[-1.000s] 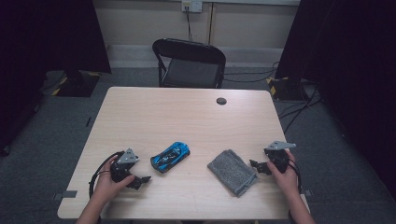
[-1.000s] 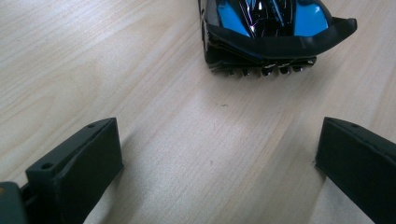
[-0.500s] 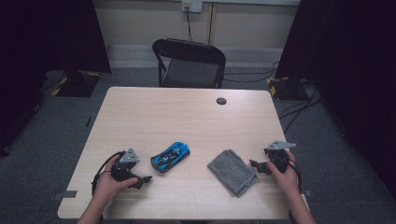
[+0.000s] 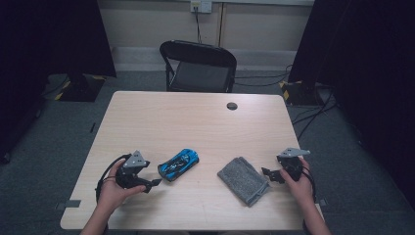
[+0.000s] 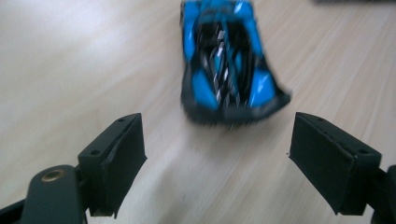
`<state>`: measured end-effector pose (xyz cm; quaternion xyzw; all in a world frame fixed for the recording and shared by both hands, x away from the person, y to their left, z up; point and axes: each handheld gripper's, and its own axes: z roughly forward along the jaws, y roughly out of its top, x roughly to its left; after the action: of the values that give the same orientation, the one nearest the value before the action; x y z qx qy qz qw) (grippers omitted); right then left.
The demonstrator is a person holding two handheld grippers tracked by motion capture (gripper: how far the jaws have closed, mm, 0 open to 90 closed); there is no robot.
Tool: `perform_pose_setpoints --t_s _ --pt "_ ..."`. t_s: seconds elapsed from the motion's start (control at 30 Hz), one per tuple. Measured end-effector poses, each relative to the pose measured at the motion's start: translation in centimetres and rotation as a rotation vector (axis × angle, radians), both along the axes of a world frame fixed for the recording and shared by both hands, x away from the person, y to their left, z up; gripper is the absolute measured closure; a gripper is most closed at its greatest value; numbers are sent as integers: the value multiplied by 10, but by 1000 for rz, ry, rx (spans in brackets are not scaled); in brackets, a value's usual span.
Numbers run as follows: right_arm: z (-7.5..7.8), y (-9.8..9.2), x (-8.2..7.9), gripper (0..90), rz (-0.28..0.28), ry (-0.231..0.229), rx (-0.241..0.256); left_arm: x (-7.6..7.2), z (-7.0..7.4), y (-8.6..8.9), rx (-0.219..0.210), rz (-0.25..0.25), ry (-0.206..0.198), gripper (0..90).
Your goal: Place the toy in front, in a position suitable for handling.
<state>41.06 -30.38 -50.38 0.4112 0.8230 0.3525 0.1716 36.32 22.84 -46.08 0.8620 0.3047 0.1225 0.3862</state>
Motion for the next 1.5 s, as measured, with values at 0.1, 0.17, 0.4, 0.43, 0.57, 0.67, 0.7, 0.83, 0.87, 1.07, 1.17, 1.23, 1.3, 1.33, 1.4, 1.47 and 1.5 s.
perform_pose_setpoints --t_s 0.1,0.17,0.4,0.43,0.57,0.67,0.7,0.83,0.87,1.07,1.17,1.23,1.3,1.33,1.4,1.47,1.5 --pt "0 0 1 120 2 1 1 3 8 -10 -29 -10 -1 160" --pt "0 0 1 120 1 1 0 5 9 -14 -23 -16 8 159" --pt "0 0 0 120 -2 1 1 21 9 -47 6 10 38 158" --pt "0 0 0 120 -3 1 -1 21 9 -47 6 10 38 159" --pt "0 0 0 120 -3 1 -1 31 5 -63 30 1 47 163" --pt "0 0 0 120 -3 1 -1 37 0 -71 41 5 60 164" --pt "0 0 0 120 -3 1 -1 38 -1 -72 53 10 56 166" --pt "0 0 0 120 -3 1 0 45 -5 -77 65 21 66 168" --pt "0 0 0 120 -3 1 0 46 -7 -78 77 27 71 168" --pt "0 0 0 120 -3 1 0 52 -14 -82 105 40 67 170" --pt "0 0 0 119 -3 1 1 54 -18 -82 101 69 81 169" --pt "0 0 0 120 -3 1 0 54 -19 -82 99 72 85 169" --pt "0 0 0 120 -2 1 0 54 -22 -82 101 70 82 170" --pt "0 0 0 119 -3 1 0 53 -23 -83 106 68 84 170" --pt "0 0 0 120 -3 1 0 52 -24 -84 101 64 81 176" --pt "0 0 0 120 -3 1 0 52 -25 -85 110 60 78 180" --pt "0 0 0 120 -3 0 -1 52 -25 -86 109 59 75 186"
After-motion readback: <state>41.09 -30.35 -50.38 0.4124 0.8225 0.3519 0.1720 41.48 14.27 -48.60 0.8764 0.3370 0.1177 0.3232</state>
